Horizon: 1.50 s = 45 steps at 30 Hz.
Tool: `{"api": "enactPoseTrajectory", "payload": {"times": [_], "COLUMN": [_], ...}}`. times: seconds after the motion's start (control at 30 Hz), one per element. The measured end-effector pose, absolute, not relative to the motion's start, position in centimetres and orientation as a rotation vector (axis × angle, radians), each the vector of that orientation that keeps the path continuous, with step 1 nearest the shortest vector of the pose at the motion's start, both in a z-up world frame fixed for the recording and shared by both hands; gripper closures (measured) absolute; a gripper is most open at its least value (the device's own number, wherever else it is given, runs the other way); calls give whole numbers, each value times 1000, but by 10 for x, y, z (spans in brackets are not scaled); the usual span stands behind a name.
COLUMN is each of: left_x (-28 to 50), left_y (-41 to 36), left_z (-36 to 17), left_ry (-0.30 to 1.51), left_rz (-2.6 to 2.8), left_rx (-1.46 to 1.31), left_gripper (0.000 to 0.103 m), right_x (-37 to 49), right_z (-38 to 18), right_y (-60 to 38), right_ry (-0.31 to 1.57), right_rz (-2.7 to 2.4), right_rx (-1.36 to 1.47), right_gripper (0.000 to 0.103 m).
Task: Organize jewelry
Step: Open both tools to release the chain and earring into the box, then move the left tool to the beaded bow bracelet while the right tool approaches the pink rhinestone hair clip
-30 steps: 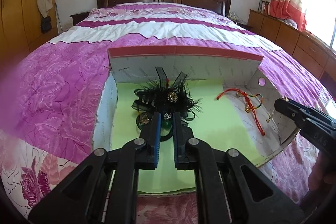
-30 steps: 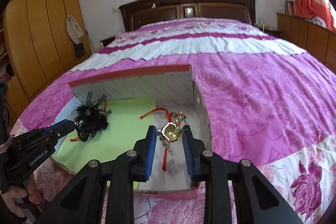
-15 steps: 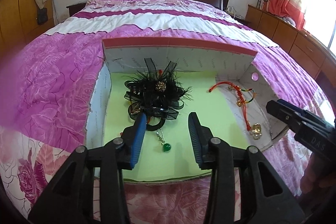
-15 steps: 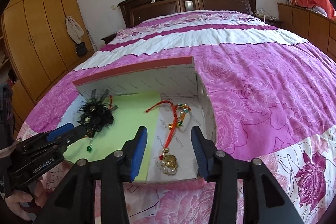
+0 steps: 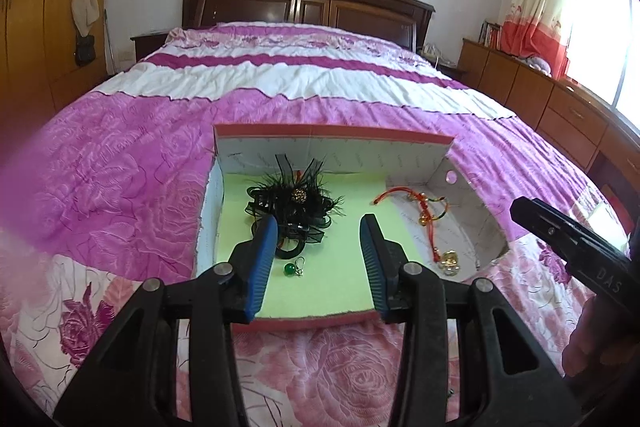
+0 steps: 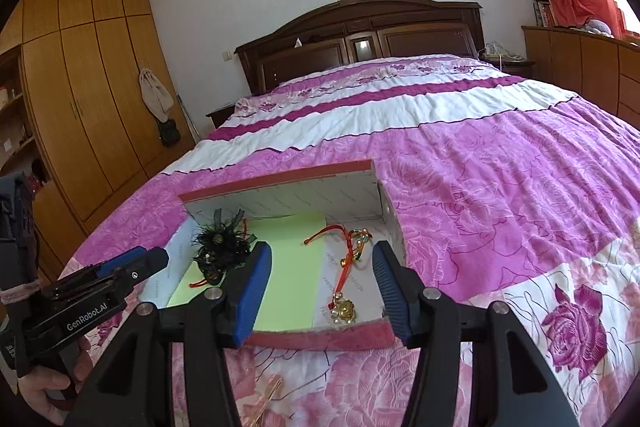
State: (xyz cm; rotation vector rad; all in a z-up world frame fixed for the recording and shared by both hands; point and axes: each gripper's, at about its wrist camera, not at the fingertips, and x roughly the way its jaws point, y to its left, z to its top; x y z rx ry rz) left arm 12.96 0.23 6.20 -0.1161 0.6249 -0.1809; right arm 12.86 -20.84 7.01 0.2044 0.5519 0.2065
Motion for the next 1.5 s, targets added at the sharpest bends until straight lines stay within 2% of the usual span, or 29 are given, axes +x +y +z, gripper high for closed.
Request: {"api": "enactPoseTrajectory", "payload": {"times": [0.33,0.6,1.5], "left_x": [99,81,51], "left_y": [5,12,11], "left_z": [82,86,11], "left_ry": [587,623,924], "left_rz": [-206,-224,-266], "left_rx": [-119,-117,-119], "left_gripper": [67,66,66], "right_x": [90,62,28], "right_z": [88,95,40], "right_y": [-216,-212,-205], "right_ry": [512,540,741], "right_rz": [216,235,231], "right_rx": [226,200,192], "right_gripper": [46,46,46]}}
